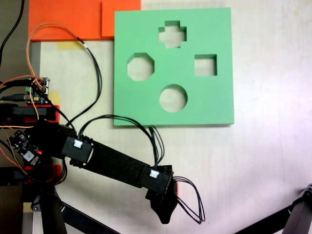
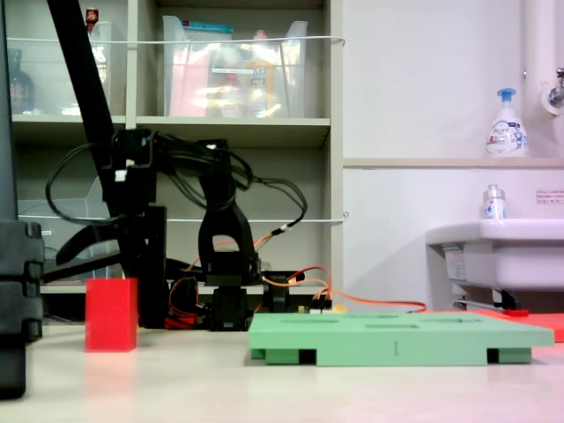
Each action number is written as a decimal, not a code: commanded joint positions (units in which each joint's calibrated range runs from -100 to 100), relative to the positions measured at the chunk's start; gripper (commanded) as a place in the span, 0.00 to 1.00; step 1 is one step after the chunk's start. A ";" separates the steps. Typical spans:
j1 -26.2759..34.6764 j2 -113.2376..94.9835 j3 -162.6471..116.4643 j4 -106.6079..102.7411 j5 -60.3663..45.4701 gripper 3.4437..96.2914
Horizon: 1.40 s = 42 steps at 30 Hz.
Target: Put the square block into the corresponding hole
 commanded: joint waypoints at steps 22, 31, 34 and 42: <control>-0.24 4.22 -4.66 0.06 -1.51 0.43; -0.24 0.03 -10.14 2.66 -1.47 0.37; -0.20 -2.35 -10.54 2.66 -1.42 0.33; 0.10 -10.45 -10.54 1.31 -1.03 0.33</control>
